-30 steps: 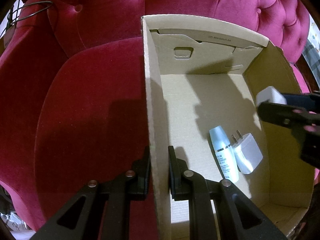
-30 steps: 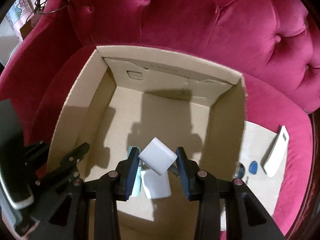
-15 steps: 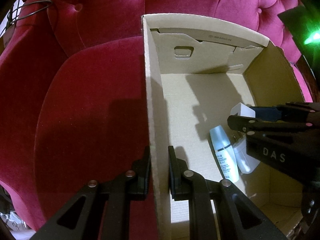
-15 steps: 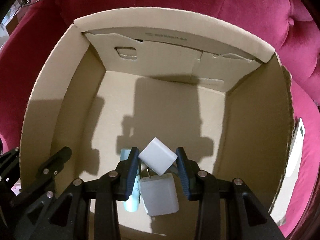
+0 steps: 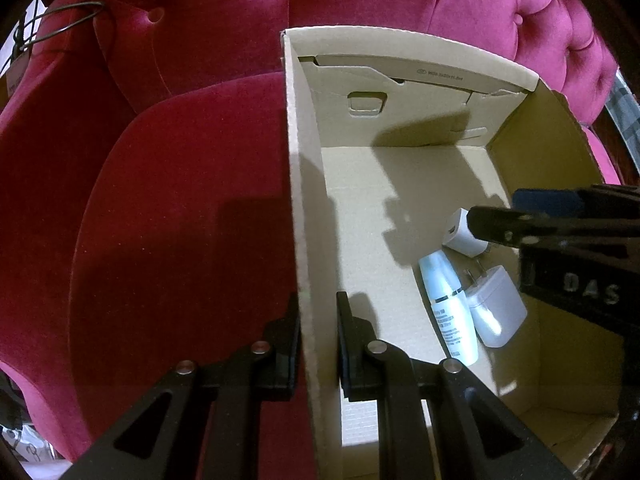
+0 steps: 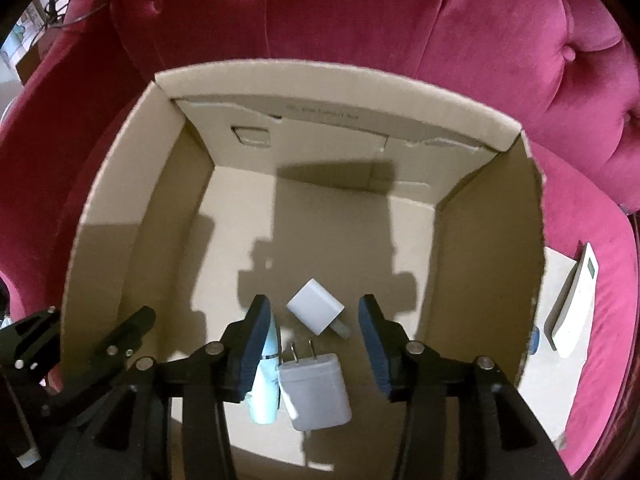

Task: Organize rigid objects
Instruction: 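Move the right tool back out of the box to the paper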

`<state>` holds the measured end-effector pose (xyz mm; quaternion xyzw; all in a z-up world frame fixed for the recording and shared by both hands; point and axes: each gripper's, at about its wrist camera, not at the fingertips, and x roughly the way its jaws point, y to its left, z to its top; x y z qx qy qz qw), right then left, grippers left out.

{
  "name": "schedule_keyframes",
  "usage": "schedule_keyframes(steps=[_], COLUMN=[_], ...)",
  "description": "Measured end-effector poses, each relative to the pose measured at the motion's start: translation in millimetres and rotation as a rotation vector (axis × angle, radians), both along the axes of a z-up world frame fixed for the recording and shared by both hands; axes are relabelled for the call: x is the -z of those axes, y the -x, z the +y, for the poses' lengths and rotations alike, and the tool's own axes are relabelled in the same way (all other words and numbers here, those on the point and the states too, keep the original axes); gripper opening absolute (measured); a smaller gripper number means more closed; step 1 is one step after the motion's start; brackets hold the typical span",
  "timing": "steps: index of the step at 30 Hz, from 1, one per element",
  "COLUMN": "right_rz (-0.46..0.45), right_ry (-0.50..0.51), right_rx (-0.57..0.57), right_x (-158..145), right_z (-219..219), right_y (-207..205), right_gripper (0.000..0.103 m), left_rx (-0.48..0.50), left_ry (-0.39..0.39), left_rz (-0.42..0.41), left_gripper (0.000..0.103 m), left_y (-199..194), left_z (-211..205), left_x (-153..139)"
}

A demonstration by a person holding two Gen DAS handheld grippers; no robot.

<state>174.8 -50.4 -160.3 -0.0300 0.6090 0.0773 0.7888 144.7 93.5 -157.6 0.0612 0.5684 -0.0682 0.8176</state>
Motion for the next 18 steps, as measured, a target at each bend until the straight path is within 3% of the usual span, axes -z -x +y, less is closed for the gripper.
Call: schedule_keyframes(steps=[5,18], right_rz=[-0.022,-0.074], right_ry=[0.002,0.008], right_rx=[-0.004,-0.005], right_x=[-15,-62], right_z=[-3,-12], right_y=[8,12], right_gripper=[0.053,0.088], left_rx=[0.001,0.003], left_ry=[-0.004,-0.007], left_rz=[-0.001,0.0], left_gripper=[0.016,0.016], left_y=[0,-1], left_z=[-2,-2], left_x=[1,2])
